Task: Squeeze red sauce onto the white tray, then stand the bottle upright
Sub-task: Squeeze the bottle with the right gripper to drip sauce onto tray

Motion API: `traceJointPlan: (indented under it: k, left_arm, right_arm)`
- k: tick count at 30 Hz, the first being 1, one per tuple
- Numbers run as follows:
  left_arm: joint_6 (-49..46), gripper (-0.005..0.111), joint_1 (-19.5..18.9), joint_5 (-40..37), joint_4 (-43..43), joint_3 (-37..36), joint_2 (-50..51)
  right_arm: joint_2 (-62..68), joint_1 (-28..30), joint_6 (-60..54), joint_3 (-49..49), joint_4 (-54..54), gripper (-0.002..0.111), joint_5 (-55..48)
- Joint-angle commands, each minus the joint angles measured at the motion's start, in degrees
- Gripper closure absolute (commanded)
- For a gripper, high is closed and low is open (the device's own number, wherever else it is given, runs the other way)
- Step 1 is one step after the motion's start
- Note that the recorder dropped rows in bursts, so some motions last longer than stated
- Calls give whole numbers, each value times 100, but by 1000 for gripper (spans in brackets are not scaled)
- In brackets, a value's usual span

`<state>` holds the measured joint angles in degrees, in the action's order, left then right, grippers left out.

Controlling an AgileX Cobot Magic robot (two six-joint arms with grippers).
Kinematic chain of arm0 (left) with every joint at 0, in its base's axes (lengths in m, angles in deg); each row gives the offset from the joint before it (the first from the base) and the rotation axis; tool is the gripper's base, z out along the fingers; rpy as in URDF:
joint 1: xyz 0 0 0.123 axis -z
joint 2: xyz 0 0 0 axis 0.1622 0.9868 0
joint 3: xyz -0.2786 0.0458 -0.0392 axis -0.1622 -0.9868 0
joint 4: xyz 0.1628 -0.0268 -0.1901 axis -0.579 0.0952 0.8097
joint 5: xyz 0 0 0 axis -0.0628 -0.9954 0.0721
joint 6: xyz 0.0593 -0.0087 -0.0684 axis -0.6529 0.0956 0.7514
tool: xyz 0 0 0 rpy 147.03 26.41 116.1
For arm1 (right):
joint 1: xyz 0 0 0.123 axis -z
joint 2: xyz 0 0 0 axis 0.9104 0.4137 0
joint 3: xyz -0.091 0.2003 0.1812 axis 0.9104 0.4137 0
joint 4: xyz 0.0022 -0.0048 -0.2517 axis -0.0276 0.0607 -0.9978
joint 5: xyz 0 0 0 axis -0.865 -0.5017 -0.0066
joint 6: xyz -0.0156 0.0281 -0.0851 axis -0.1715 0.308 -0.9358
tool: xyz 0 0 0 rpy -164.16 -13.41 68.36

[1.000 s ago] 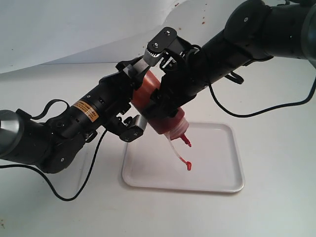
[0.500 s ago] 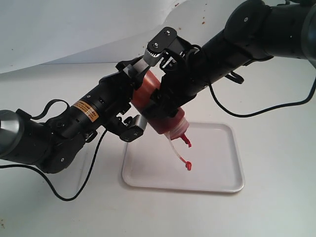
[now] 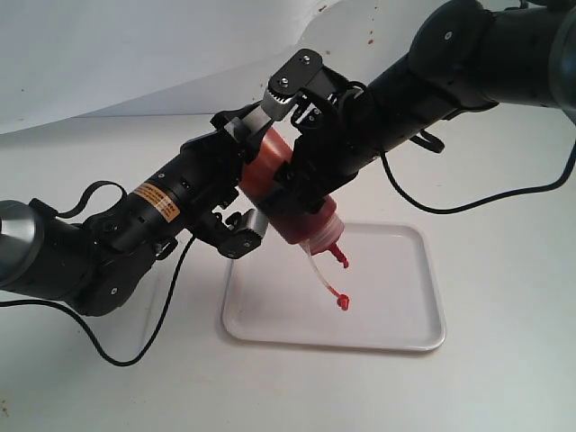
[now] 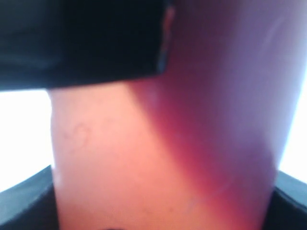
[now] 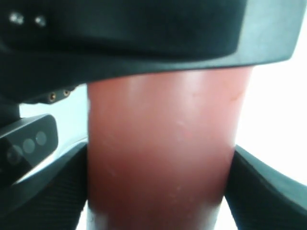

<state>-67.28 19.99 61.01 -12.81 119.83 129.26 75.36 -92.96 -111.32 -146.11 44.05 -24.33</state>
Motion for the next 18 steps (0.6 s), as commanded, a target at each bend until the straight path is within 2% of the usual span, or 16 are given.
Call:
traceJointPlan:
  k: [1, 4, 10, 11, 18]
  left_arm:
    - [124, 107, 33, 356, 179, 60, -92]
    - [124, 107, 33, 356, 179, 60, -92]
    - [124, 107, 33, 356, 179, 60, -92]
    - [124, 107, 33, 356, 179, 60, -92]
    - [124, 107, 33, 356, 179, 60, -92]
  right_arm:
    - [-65, -8, 170, -15, 88, 97, 51]
    - [-65, -8, 352, -15, 148, 77, 182]
    - [-65, -8, 352, -15, 101, 8, 133]
    - [-65, -8, 352, -15, 101, 3, 133]
    - [-65, -8, 352, -15, 101, 3, 144]
